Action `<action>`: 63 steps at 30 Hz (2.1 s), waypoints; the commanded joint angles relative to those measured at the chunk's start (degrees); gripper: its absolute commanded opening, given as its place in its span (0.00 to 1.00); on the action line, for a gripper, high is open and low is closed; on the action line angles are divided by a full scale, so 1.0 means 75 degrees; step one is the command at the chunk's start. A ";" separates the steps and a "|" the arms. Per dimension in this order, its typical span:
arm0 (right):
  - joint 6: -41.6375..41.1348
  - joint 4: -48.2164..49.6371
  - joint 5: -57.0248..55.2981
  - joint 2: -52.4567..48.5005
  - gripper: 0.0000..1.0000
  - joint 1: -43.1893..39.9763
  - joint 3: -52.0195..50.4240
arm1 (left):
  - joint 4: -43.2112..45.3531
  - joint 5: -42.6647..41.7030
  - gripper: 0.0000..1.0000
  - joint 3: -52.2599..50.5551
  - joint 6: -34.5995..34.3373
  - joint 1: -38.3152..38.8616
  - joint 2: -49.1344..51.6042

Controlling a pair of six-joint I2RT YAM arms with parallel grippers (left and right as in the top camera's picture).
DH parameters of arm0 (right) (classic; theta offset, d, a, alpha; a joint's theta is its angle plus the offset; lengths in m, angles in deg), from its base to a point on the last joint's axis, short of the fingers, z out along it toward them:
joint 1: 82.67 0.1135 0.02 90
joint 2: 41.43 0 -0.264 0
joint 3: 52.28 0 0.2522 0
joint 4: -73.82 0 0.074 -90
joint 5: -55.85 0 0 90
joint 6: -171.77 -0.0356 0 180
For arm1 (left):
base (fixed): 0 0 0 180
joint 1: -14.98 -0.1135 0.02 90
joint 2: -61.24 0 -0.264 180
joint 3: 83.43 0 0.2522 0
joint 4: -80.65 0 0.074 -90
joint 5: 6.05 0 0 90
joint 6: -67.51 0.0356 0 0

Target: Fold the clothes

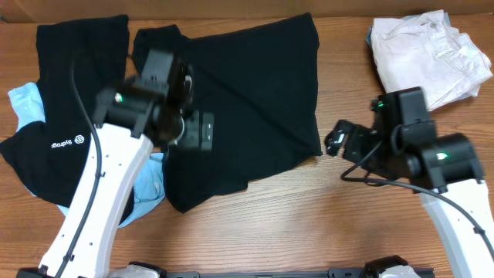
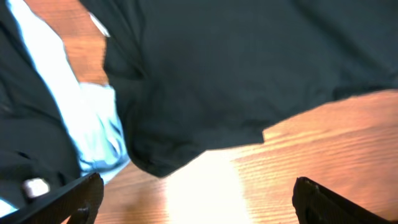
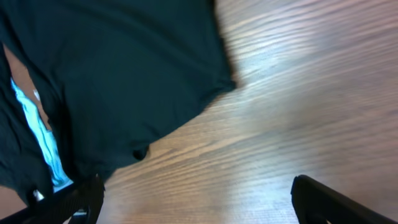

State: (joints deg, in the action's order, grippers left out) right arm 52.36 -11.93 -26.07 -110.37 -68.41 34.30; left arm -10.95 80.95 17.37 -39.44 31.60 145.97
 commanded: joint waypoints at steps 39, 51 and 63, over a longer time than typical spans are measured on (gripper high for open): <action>-0.0114 0.2011 -0.0073 -0.1282 0.94 0.0705 -0.1810 | 0.5190 -0.0545 0.52 -0.5377 -0.0711 0.1440 0.1405; -0.0114 0.2022 -0.0076 -0.1282 0.87 0.0705 -0.1810 | 0.4470 -0.0484 0.04 -0.4301 -0.0338 0.1093 0.1515; -0.0114 0.1973 -0.0073 -0.1282 0.86 0.0705 -0.1810 | -0.0752 -0.0997 0.04 -0.0428 0.0839 0.1008 0.1515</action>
State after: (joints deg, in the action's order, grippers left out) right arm 51.77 2.98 -26.07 -119.82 -63.45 20.90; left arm -13.27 76.66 11.54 -35.82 38.01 157.77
